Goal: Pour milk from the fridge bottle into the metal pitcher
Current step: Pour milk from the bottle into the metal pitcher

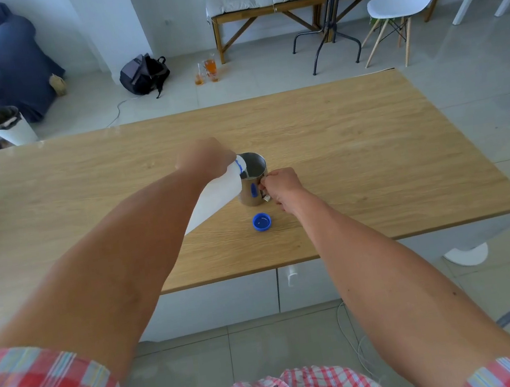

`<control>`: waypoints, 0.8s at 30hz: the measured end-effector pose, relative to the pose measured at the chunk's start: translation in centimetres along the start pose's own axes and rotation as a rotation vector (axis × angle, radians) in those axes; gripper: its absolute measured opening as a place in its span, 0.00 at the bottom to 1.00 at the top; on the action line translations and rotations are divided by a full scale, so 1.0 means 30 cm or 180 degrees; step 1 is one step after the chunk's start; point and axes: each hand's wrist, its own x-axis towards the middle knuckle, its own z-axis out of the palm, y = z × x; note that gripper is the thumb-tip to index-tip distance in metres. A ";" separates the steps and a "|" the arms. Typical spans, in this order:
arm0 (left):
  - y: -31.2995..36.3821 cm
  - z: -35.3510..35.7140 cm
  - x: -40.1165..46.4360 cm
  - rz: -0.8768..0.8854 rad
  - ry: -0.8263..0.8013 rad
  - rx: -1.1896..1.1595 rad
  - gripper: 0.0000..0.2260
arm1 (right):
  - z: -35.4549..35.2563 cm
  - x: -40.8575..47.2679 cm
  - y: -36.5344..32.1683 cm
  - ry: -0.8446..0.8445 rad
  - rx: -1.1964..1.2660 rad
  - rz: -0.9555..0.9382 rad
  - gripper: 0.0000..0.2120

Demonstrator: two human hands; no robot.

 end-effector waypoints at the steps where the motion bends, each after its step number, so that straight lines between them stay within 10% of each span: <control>1: 0.001 0.000 0.001 -0.0002 -0.0006 -0.0003 0.15 | 0.002 0.001 0.001 0.0001 0.0006 0.0013 0.08; 24: 0.004 -0.007 0.002 -0.0010 -0.0048 -0.0005 0.14 | 0.000 0.002 -0.003 -0.0024 0.0017 0.0015 0.09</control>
